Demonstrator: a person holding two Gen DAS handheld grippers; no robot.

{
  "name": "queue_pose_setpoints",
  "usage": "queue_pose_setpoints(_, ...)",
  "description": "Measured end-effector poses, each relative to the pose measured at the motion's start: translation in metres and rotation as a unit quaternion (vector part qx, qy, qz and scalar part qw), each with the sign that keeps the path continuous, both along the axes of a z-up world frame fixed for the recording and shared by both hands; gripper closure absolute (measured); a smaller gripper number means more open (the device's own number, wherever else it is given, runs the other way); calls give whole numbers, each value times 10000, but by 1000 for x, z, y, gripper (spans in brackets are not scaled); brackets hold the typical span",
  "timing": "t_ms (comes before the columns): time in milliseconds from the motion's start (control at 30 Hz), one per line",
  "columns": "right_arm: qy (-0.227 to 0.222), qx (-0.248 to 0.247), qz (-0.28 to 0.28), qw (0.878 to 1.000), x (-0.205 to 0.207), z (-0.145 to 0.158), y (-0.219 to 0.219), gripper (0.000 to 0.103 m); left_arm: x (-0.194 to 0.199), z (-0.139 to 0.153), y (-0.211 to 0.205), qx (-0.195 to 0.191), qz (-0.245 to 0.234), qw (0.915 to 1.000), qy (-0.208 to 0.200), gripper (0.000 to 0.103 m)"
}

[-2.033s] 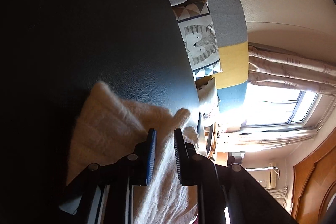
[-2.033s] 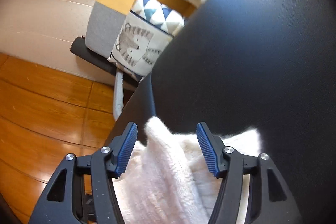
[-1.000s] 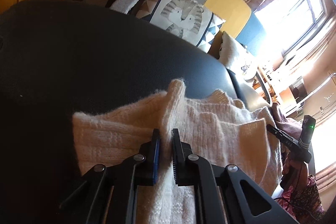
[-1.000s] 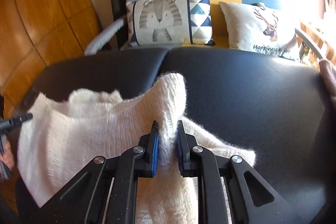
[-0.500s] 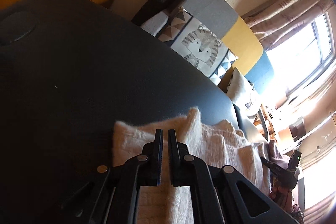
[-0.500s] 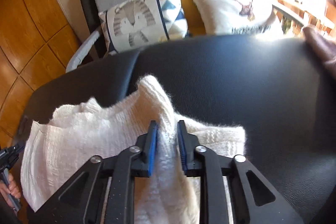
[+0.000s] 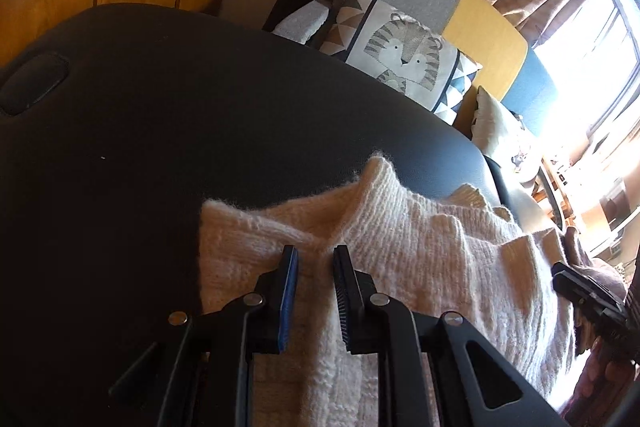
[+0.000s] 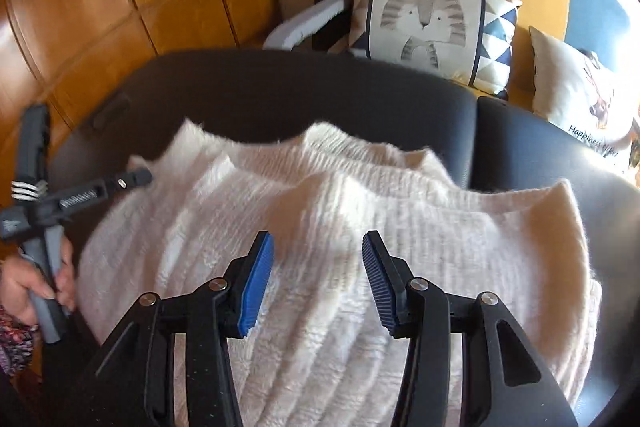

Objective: Fold clothes

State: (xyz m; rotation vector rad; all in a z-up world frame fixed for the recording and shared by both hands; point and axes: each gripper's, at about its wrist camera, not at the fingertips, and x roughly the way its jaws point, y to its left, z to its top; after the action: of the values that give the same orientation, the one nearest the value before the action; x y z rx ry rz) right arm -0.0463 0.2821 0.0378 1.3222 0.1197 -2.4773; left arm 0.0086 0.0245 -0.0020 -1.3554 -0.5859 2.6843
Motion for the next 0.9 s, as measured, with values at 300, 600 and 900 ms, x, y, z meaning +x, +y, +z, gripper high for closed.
queue_pose_setpoints(300,57,-623,-462,9970,-6,-4,14,97,16,-9,-7,96,155,9997,141,85)
queue_pose_setpoints(600,793,-455,-649,9937,-31,23,3,103,15,-5,-18,485,433,9979,74,85)
queue_pose_setpoints(900,240,-1329,-837,9873,-25,-6,28,89,24,-13,-20,473,404,9978,222,85)
